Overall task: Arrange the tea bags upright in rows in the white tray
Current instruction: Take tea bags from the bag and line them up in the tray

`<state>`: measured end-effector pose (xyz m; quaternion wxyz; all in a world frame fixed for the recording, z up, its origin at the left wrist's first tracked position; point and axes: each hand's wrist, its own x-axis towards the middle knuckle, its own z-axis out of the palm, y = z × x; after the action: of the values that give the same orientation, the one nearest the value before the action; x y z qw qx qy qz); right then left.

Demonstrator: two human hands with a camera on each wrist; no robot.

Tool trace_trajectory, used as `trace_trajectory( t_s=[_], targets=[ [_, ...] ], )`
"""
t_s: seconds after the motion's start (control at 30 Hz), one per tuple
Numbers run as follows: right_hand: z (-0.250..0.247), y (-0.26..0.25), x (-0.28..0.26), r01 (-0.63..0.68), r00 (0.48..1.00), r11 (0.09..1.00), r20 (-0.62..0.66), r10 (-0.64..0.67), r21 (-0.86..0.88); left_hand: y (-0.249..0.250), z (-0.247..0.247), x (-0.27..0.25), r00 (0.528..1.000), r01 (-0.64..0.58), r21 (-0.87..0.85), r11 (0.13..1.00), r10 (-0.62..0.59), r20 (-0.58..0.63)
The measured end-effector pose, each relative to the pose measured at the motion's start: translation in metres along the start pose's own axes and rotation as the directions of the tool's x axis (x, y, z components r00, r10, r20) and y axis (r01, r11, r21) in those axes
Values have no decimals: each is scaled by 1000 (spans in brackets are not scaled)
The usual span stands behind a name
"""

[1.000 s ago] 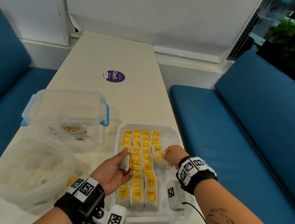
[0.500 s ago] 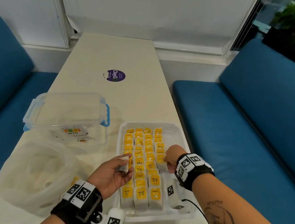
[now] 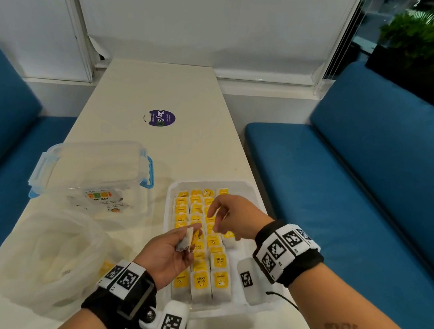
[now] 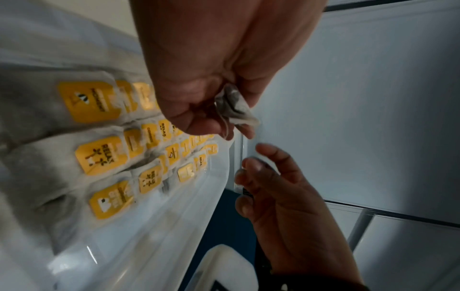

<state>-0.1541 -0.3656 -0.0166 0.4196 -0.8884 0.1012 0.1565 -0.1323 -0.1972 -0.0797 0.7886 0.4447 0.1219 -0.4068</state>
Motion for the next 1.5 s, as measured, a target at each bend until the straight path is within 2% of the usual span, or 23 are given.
trace_trajectory(
  t_s=[0.07, 0.13, 0.27, 0.33, 0.43, 0.57, 0.7, 0.77, 0.83, 0.87, 0.93, 1.0, 1.03, 1.1, 1.13, 1.17, 1.2, 1.27, 1.37, 1.5],
  targets=[
    [9, -8, -8, 52, 996, 998, 71, -54, 28, -2, 3, 0, 1000, -18, 9, 1000, 18, -16],
    [18, -8, -12, 58, 995, 995, 76, -64, 82, -4, 6, 0, 999, -39, 21, 999, 39, -17],
    [33, 1, -17, -39, 999, 937, -2, 42, 348, -5, 10, -7, 994, -107, 112, 988, 105, 27],
    [35, 5, -20, -123, 992, 869, 46, 115, 479, -7, 12, -9, 988, -149, 176, 973, 140, 63],
    [33, 6, -22, -168, 985, 807, 118, 123, 566, -11, 14, -10, 977, -209, 250, 946, 188, 105],
    [28, 8, -24, -171, 985, 784, 102, 137, 596, -16, 17, -12, 966, -253, 293, 922, 226, 126],
    [23, 8, -25, -181, 981, 811, 49, 185, 556, -17, 14, -12, 960, -281, 344, 896, 269, 81],
    [22, 8, -24, -161, 980, 847, -22, 199, 507, -15, 10, -12, 955, -288, 374, 882, 294, 42],
    [20, 6, -25, -126, 974, 919, -129, 186, 372, -13, 5, -12, 944, -298, 435, 849, 329, 5],
    [18, 4, -26, -107, 973, 948, -166, 162, 299, -12, 2, -11, 932, -310, 485, 817, 361, -12],
    [13, -1, -30, -68, 983, 982, -156, 96, 177, -11, -7, -8, 887, -347, 611, 712, 460, -32],
    [5, -7, -33, -57, 990, 997, -128, 50, -47, -10, -18, -6, 842, -335, 775, 535, 539, -8],
    [2, -9, -31, -62, 989, 983, -147, 37, -172, -10, -23, -5, 839, -280, 884, 374, 543, 36],
    [-4, -10, -27, -91, 980, 949, -196, 31, -303, -10, -29, -7, 894, -109, 993, -47, 432, 118],
    [-6, -10, -25, -114, 976, 941, -212, 46, -320, -11, -32, -7, 925, -45, 979, -197, 361, 115],
    [-7, -8, -22, -139, 972, 935, -224, 67, -325, -11, -32, -8, 948, -10, 958, -285, 304, 100],
    [-9, -6, -19, -157, 970, 930, -227, 83, -331, -11, -32, -9, 962, 5, 942, -337, 259, 87],
    [-8, 1, -14, -190, 969, 918, -217, 118, -349, -13, -32, -10, 974, 9, 930, -368, 215, 76],
    [-3, 16, -4, -230, 969, 871, -187, 162, -435, -14, -36, -10, 982, 10, 932, -363, 180, 59],
    [12, 40, 13, -260, 959, 767, -64, 276, -586, -17, -40, -9, 985, -13, 932, -363, 155, 74]
  ],
)
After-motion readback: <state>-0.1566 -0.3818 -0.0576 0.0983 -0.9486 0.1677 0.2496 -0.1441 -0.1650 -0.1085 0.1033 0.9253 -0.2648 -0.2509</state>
